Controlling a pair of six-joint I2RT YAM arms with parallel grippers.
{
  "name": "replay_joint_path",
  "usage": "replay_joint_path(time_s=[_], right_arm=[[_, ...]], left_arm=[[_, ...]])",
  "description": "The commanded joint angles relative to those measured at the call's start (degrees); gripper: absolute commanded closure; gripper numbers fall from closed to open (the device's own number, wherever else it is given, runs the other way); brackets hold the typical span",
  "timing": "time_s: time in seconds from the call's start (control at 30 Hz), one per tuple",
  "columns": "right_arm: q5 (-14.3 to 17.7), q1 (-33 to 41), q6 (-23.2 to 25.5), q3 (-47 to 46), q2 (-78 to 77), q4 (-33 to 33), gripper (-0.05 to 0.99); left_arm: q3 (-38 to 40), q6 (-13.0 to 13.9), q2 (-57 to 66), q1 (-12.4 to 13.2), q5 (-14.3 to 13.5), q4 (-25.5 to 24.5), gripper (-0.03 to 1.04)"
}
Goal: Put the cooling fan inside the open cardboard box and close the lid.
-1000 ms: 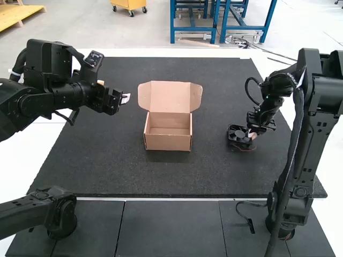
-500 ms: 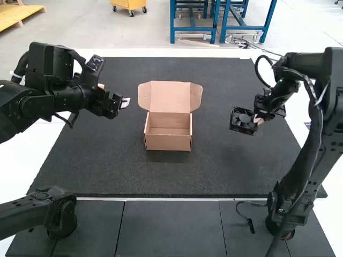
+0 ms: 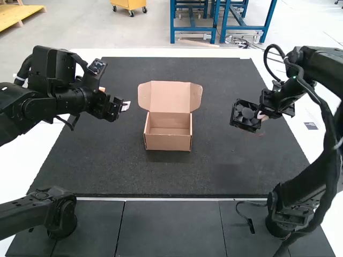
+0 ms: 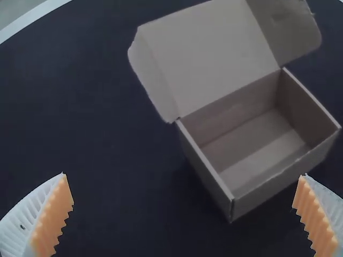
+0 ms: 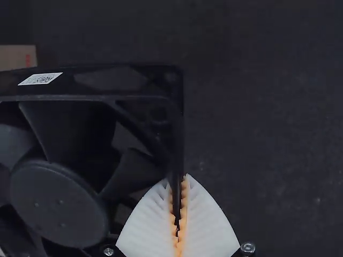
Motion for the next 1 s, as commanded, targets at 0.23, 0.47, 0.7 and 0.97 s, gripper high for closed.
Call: replay_joint_path(time_s=[0.23, 0.47, 0.7, 0.97], right_arm=[[-5.7, 1.32, 3.09, -0.14, -9.33, -5.8, 0.96], [-7.28, 8.35, 4.67, 2.67, -10.12, -9.5, 0.96], [-8.07, 16.7, 10.21, 4.52, -8.98, -7.83, 0.96], [-8.07, 27.16, 16.01, 5.49, -5.72, -3.78, 0.96]], left_arm=[[-1.16, 1.13, -0.39, 0.37, -0.51, 1.15, 0.04], [-1.51, 1.05, -0.39, 0.46, -0.42, 0.8, 0.04], [-1.6, 0.96, -0.57, 0.46, -0.51, 0.89, 0.04], [-1.86, 0.78, -2.85, 0.46, -0.51, -0.52, 0.04]])
